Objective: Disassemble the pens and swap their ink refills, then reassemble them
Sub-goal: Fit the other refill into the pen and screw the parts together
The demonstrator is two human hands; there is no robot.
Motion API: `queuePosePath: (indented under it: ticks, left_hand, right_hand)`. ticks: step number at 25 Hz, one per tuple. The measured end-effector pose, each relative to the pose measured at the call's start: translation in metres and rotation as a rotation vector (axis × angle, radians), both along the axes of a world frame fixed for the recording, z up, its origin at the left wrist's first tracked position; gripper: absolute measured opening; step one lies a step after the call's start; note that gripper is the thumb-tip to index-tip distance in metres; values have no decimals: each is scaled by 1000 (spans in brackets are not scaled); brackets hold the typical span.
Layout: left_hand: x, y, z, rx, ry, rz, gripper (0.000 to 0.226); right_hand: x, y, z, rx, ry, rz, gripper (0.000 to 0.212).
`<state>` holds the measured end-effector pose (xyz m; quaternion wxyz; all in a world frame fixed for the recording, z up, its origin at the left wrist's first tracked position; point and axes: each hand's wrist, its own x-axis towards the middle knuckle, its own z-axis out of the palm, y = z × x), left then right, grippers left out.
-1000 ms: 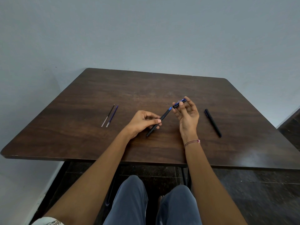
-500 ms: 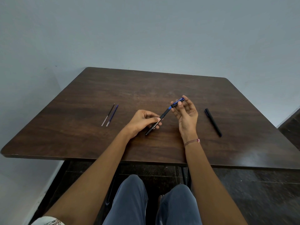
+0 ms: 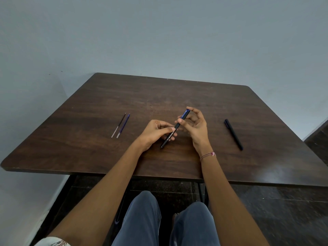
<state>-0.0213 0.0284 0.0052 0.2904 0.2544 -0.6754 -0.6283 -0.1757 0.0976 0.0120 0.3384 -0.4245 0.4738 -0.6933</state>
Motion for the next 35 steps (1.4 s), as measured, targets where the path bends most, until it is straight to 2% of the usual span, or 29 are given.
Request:
queuePosePath:
  ticks: [4, 8, 12, 20, 35]
  left_hand:
    - [0, -1, -1, 11, 2, 9, 12]
    - [-2, 0, 0, 35, 11, 19, 13]
    - [-3, 2, 0, 46, 12, 53, 24]
    - [-2, 2, 2, 47, 5, 76, 16]
    - [-4, 0, 2, 53, -26, 94, 12]
  right_hand:
    - [0, -1, -3, 33, 140, -5, 65]
    - [-2, -3, -5, 21, 78, -40, 64]
    - [-6, -5, -6, 1, 13, -135, 63]
    - [-5, -7, -10, 77, 142, -74, 76]
    - [-11, -9, -12, 47, 110, 15, 56]
